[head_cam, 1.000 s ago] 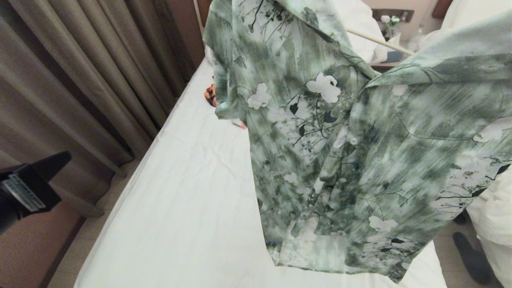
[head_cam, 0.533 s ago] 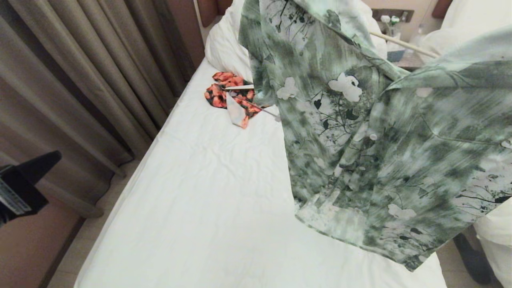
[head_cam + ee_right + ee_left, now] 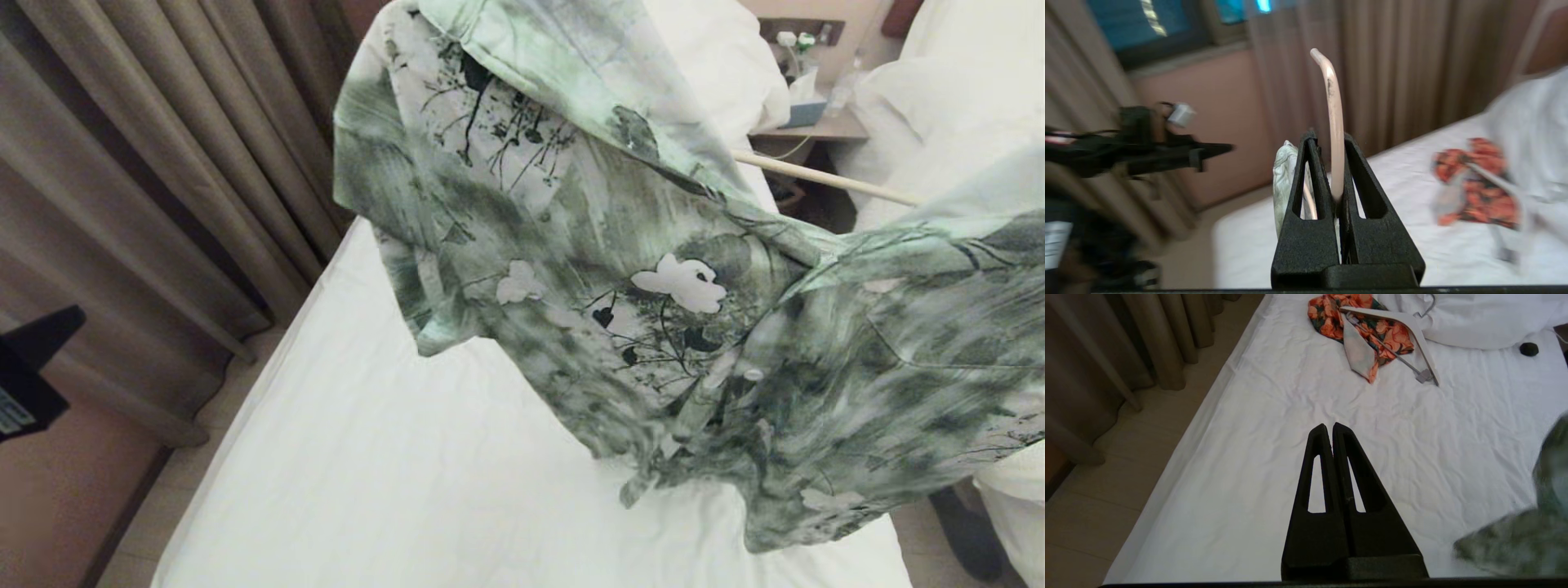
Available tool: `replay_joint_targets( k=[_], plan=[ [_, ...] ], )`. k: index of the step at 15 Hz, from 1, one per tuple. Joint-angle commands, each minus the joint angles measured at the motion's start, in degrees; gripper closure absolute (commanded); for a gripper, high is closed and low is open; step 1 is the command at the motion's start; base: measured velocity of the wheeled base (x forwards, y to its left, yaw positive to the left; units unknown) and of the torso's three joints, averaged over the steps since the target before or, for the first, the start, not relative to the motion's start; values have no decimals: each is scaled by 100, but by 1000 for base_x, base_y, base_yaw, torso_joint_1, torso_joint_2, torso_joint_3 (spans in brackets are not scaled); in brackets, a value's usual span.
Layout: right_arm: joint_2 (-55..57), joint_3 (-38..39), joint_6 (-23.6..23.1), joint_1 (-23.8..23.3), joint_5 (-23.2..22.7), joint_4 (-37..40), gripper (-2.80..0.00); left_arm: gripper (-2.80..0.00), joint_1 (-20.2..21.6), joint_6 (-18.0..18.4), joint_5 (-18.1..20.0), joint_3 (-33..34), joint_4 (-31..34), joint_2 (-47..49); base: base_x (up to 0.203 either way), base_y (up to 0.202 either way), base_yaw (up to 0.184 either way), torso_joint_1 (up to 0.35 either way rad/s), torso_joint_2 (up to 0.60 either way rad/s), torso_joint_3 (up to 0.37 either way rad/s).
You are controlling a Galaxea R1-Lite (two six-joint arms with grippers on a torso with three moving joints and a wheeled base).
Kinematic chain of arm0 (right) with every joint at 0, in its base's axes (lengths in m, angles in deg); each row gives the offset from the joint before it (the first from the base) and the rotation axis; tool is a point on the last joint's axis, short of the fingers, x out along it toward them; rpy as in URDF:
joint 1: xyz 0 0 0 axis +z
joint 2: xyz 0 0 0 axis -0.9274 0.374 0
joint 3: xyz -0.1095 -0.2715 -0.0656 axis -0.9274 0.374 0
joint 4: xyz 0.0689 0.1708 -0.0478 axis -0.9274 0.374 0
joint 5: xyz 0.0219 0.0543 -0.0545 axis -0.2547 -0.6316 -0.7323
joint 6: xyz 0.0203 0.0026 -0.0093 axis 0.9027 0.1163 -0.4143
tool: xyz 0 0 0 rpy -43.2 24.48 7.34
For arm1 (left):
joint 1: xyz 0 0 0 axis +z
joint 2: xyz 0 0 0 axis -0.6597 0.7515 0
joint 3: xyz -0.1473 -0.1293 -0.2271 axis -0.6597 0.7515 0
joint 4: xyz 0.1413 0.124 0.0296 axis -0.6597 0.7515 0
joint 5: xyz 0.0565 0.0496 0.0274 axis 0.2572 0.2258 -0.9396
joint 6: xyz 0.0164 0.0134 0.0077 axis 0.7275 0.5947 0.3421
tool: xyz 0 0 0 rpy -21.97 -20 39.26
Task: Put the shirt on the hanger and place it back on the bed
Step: Take the clothes hanger out of the clothes
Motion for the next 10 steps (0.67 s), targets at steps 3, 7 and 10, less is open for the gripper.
replay_joint_targets(
  k=[3, 7, 10],
  plan=[
    [-165, 2, 99, 2, -88, 143, 0, 0, 155, -8, -8, 16, 4, -36, 0, 0, 0, 0, 0, 0],
    [-256, 14, 132, -29, -79, 451, 0, 0, 311, -8, 14, -123, 413, -251, 0, 0, 0, 0, 0, 0],
    [-274, 2, 134, -86, -79, 614, 0, 0, 301, -13, 116, -475, 877, -308, 0, 0, 0, 0, 0, 0]
  ],
)
